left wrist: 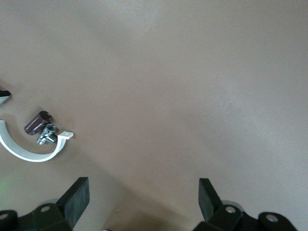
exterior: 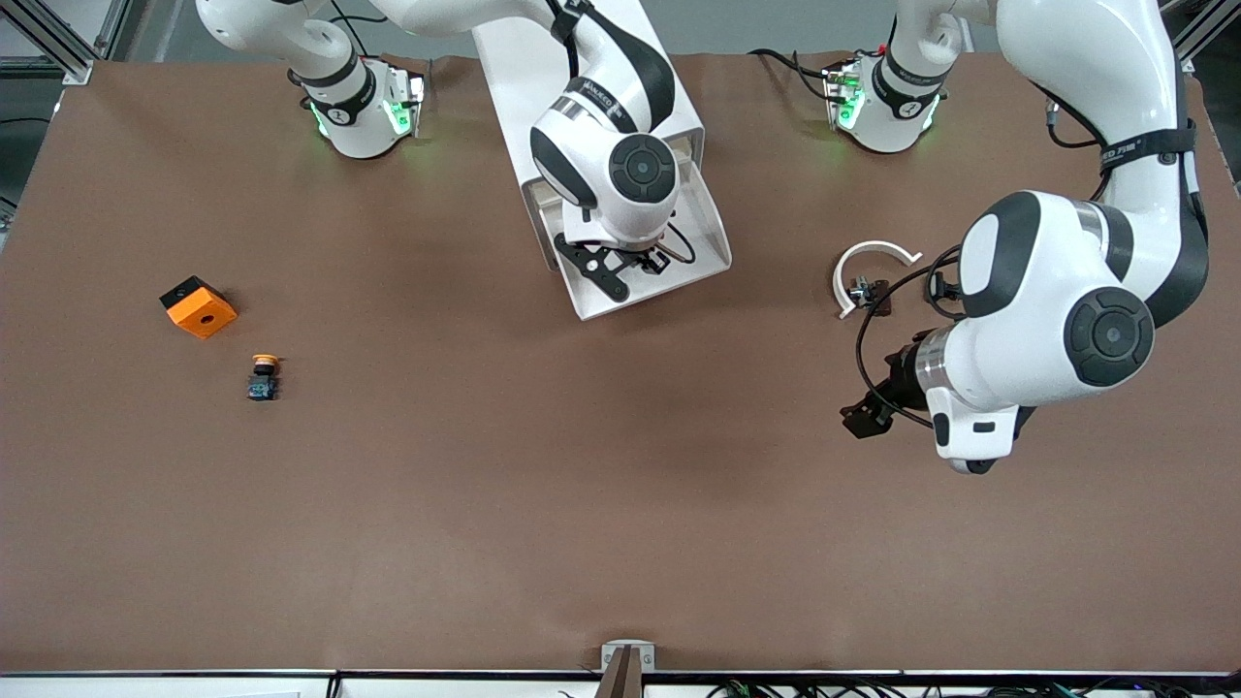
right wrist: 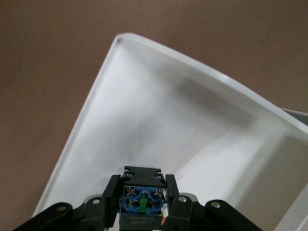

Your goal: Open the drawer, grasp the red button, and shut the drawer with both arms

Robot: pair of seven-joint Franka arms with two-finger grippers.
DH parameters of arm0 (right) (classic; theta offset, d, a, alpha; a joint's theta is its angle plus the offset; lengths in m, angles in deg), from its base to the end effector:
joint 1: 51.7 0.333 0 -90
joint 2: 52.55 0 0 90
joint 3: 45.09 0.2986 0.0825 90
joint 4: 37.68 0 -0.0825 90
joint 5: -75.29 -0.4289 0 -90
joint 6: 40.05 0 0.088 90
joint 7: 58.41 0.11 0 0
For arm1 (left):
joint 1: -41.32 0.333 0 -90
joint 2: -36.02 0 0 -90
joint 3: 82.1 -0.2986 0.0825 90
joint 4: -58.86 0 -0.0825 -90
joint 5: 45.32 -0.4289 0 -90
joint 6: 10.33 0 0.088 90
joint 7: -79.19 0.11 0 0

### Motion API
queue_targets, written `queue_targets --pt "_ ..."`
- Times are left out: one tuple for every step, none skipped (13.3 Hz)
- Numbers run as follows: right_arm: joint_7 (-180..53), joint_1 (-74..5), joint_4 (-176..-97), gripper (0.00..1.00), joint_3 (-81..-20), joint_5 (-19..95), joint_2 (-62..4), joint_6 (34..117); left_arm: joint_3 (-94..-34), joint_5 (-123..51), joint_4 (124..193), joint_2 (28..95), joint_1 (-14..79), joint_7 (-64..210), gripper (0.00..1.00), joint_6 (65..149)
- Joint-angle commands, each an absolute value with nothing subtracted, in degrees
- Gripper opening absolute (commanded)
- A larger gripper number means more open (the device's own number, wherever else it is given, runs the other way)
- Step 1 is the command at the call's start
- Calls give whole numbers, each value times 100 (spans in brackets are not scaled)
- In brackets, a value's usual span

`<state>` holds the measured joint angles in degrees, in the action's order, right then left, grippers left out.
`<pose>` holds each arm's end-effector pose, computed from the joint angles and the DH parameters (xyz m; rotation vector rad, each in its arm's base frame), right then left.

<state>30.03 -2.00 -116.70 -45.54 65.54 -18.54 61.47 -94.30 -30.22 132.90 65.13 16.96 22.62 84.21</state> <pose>0.4624 0.5614 0.3183 2.7945 -1.0742 -0.3309 0.6952 -0.2061 0.4218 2.8355 1.1911 -0.3137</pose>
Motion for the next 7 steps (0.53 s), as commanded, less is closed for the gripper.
queue_targets --pt "2993 -475 -11381 32 -4518 6544 -1933 5770 -9397 -3214 13664 6195 1567 2390 100 8477" --pt "2957 -572 -11249 32 -4518 6544 -1933 5577 -9388 -3214 13673 6134 1549 2399 100 8477" --pt "2792 -651 -11178 32 -4518 6544 -1933 5444 -9388 -3214 13751 6064 1461 2408 100 8477" --pt "2529 -730 -11169 32 -4518 6553 -1950 5347 -9397 -3214 13830 5967 1408 2408 100 8477" --pt "2222 -870 -11169 32 -4527 6544 -2055 5216 -9388 -3222 13927 5888 1390 2408 100 8477" --pt "1906 -1028 -11169 32 -4527 6527 -2143 5136 -9388 -3222 13989 5861 1321 2408 100 8485" --pt "1502 -1160 -11177 32 -4527 6544 -2231 5083 -9371 -3222 14042 5904 1215 2399 100 8520"
